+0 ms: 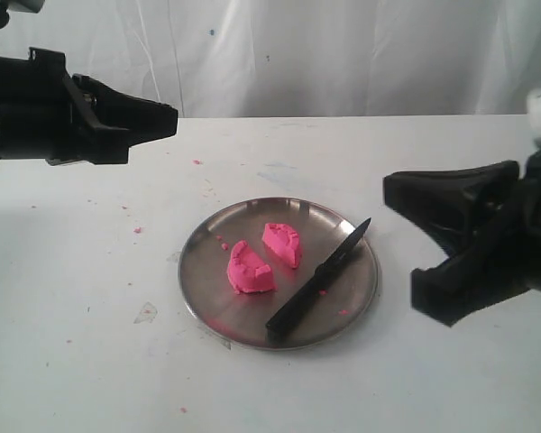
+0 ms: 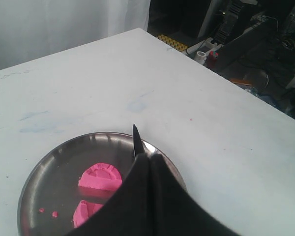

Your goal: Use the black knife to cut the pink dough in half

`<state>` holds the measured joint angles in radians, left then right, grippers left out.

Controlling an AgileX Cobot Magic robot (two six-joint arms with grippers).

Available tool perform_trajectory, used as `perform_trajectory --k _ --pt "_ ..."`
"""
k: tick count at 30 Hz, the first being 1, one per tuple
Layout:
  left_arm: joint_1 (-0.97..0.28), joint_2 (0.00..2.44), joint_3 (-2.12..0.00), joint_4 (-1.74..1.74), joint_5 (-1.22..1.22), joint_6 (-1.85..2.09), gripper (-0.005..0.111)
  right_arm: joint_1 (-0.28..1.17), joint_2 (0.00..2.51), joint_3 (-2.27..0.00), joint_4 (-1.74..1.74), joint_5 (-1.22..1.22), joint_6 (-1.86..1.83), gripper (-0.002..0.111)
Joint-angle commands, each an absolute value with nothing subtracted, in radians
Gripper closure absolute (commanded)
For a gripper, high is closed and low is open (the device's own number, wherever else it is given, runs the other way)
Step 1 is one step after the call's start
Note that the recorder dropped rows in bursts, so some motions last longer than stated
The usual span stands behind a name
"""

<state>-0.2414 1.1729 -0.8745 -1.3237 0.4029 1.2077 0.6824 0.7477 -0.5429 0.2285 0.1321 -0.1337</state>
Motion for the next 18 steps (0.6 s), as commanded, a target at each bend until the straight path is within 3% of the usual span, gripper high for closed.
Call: perform_trajectory --k 1,12,18 --pt "-0.244 1.165 -0.869 -1.336 0.411 1.209 0.107 0.556 0.652 -0.482 0.285 0.156 -0.126 0.108" --pt "-0.244 1.165 -0.869 -1.336 0.411 1.209 0.107 0.290 0.355 -0.277 0.321 0.223 -0.126 0.108" --pt "-0.244 1.165 -0.869 -1.336 0.411 1.209 0.107 0.259 0.258 -0.220 0.318 0.219 -0.128 0.108"
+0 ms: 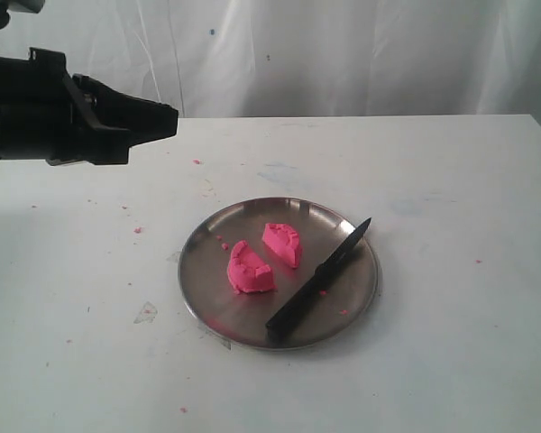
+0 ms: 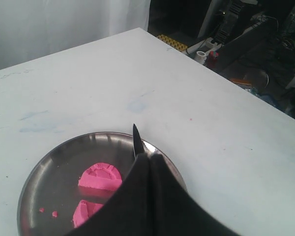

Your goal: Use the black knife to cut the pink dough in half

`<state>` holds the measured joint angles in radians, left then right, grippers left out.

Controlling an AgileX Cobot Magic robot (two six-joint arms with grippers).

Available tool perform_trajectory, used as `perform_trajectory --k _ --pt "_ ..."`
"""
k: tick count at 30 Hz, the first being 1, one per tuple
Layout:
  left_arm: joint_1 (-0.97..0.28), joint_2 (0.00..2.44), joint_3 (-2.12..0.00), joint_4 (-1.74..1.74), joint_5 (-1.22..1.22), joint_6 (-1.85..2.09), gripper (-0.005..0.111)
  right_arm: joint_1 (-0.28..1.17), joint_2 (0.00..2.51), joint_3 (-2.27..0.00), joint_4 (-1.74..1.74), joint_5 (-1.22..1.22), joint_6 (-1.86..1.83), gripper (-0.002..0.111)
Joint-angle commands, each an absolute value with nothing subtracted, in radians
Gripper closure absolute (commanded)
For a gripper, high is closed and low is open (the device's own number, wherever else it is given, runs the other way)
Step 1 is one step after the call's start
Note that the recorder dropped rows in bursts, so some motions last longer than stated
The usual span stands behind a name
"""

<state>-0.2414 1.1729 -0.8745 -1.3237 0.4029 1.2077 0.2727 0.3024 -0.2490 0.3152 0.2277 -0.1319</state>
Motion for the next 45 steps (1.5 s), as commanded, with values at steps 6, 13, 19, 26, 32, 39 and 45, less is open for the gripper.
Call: perform_trajectory --k 6,13,19,26,32,39,45 --pt "-0.244 1.165 -0.869 -1.336 0.411 1.209 0.107 0.259 0.255 -0.217 0.318 0.216 -0.128 0.108" --pt "-0.244 1.165 -0.869 -1.336 0.411 1.209 0.107 0.259 0.253 -0.199 0.320 0.194 -0.126 0.108" --pt "-0.244 1.165 -0.869 -1.336 0.411 1.209 0.107 0.259 0.171 -0.146 0.239 0.178 -0.098 0.108" --pt "-0.244 1.165 -0.869 -1.336 0.411 1.209 0.107 0.259 0.094 -0.093 0.130 0.176 0.000 0.108" --pt "-0.244 1.165 -0.869 -1.336 0.411 1.209 0.107 0.259 0.068 -0.050 0.102 0.175 0.000 0.108" --pt "-0.244 1.165 -0.869 -1.336 0.411 1.209 0.107 0.259 0.006 0.000 0.099 0.230 0.000 0.108" --pt "-0.244 1.165 -0.869 -1.336 0.411 1.209 0.107 0.259 0.000 0.000 0.100 0.314 0.000 0.108"
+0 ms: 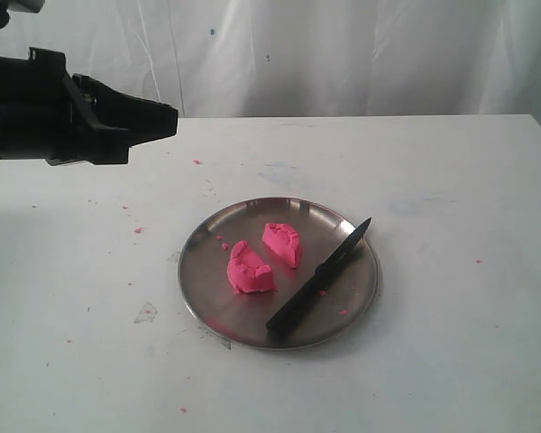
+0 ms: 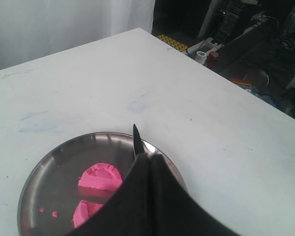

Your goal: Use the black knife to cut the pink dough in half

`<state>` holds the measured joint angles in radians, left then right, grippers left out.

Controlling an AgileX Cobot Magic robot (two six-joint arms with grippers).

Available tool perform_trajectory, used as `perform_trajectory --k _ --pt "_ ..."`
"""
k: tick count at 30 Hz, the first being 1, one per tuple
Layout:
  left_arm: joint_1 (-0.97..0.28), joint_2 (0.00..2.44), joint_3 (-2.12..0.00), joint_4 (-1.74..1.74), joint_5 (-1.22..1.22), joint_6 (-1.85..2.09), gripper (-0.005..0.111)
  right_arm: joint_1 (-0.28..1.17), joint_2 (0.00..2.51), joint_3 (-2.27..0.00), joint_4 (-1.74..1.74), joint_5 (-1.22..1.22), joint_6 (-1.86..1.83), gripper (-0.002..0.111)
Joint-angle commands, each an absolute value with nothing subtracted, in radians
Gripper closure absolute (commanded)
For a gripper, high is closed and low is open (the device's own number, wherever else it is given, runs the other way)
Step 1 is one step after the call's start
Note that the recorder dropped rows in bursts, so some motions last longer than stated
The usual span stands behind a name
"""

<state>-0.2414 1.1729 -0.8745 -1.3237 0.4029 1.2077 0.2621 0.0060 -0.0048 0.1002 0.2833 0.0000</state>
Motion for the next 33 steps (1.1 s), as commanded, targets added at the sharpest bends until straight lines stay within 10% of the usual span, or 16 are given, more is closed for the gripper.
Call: perform_trajectory --k 1,33 --pt "-0.244 1.165 -0.869 -1.336 0.411 1.209 0.107 0.259 0.000 0.000 0.100 0.317 0.000 0.108" --pt "-0.365 0.775 -0.843 -1.194 0.274 1.205 0.107 0.259 0.000 0.000 0.103 0.319 0.000 0.108"
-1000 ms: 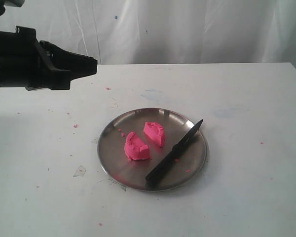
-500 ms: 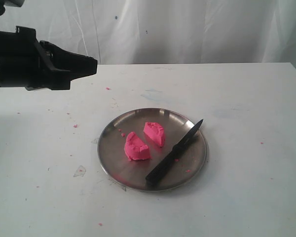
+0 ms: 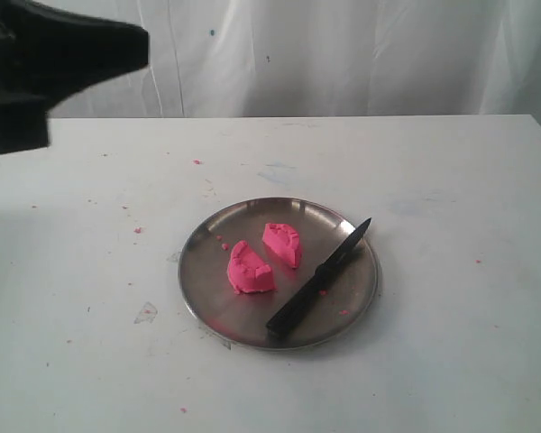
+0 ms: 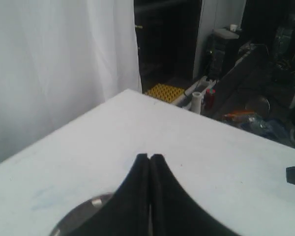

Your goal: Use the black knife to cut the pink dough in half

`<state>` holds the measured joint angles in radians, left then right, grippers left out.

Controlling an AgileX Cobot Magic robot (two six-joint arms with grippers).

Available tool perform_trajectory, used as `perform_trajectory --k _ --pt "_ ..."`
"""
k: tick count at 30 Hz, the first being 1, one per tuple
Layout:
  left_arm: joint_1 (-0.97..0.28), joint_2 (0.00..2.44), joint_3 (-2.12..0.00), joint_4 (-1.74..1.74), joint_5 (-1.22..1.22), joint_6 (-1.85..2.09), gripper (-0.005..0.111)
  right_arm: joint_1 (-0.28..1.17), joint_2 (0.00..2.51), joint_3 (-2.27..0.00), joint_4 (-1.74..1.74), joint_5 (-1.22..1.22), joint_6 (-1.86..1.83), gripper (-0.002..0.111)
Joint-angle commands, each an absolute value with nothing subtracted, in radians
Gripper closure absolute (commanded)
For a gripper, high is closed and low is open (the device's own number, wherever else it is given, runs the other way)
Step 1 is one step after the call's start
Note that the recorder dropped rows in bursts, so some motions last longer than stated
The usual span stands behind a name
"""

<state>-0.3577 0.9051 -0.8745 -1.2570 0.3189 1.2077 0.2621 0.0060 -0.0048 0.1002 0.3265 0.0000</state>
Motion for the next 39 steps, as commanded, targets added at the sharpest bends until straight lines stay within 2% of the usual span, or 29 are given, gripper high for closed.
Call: perform_trajectory --k 1,5,9,13,25,39 --pt "-0.365 0.747 -0.824 -1.166 0.257 1.192 0.107 0.259 0.000 0.000 0.103 0.319 0.000 0.108" --pt "-0.361 0.614 -0.736 -0.884 0.198 0.917 0.107 0.259 0.000 0.000 0.103 0.319 0.000 0.108" --pt "-0.361 0.488 -0.617 -0.421 0.193 0.366 0.107 0.259 0.000 0.000 0.103 0.319 0.000 0.108" --pt "-0.361 0.397 -0.498 -0.203 0.191 0.082 0.107 0.259 0.000 0.000 0.103 0.319 0.000 0.108" --pt "-0.361 0.171 -0.208 -0.188 0.138 0.020 0.107 0.259 0.000 0.000 0.103 0.319 0.000 0.108" --pt "-0.334 0.015 -0.001 -0.223 0.100 0.018 0.107 0.259 0.000 0.000 0.103 0.319 0.000 0.108"
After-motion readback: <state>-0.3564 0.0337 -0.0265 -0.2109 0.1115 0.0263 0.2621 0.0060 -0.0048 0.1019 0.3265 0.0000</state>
